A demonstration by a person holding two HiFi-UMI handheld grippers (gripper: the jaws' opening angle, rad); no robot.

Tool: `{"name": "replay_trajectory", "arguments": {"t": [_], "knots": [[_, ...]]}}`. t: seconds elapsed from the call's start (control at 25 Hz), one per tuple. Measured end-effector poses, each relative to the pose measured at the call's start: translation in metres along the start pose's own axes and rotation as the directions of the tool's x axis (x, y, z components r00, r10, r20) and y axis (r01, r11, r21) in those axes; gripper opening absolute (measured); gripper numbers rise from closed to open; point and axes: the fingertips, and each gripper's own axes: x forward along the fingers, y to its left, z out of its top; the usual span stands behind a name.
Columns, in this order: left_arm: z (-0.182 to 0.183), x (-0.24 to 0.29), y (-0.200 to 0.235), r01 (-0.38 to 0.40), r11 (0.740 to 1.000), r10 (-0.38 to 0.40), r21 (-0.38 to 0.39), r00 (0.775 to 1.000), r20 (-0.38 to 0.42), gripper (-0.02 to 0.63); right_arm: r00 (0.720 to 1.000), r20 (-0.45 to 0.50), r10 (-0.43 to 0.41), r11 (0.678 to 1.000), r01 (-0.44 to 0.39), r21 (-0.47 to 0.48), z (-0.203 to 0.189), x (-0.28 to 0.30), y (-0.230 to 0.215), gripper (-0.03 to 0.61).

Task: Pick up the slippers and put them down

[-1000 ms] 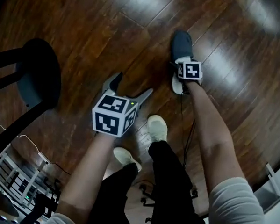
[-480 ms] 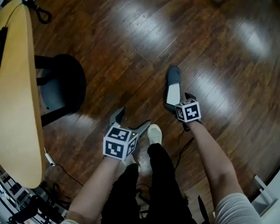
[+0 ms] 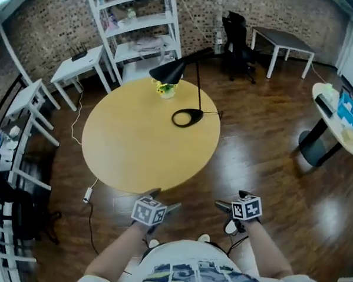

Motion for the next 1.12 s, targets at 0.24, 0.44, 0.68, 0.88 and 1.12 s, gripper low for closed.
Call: {"name": "replay_trajectory", "arguments": {"t": [0.24, 0.44, 0.68, 0.88, 1.12], "knots": [[-0.068, -0.158, 0.136, -0.071, 0.988, 0.081, -0.136, 0.994, 0.071, 0.433, 0.997, -0.051, 0.062, 0.986, -0.069, -0.150, 0.050, 0.050, 0.220, 0.557], [-0.116, -0.222, 0.205, -0.095, 0.983, 0.108, -0.157, 0.991, 0.074, 0.433, 0.997, -0.036, 0.063, 0.986, -0.067, -0.151, 0.052, 0.077, 0.314, 0.555], [-0.146, -0.257, 0.226, -0.058, 0.989, 0.069, -0.133, 0.995, 0.076, 0.433, 1.000, -0.007, 0.024, 0.995, -0.025, -0.092, 0.025, 0.073, 0.357, 0.554], [-0.160, -0.267, 0.226, -0.034, 0.990, 0.045, -0.136, 0.996, 0.079, 0.433, 1.000, -0.004, -0.011, 0.996, 0.011, -0.092, 0.016, 0.067, 0.372, 0.552], [-0.174, -0.283, 0.219, -0.032, 0.991, 0.044, -0.128, 0.995, 0.089, 0.433, 1.000, -0.001, -0.027, 0.995, 0.027, -0.100, 0.002, 0.053, 0.380, 0.552]]}}
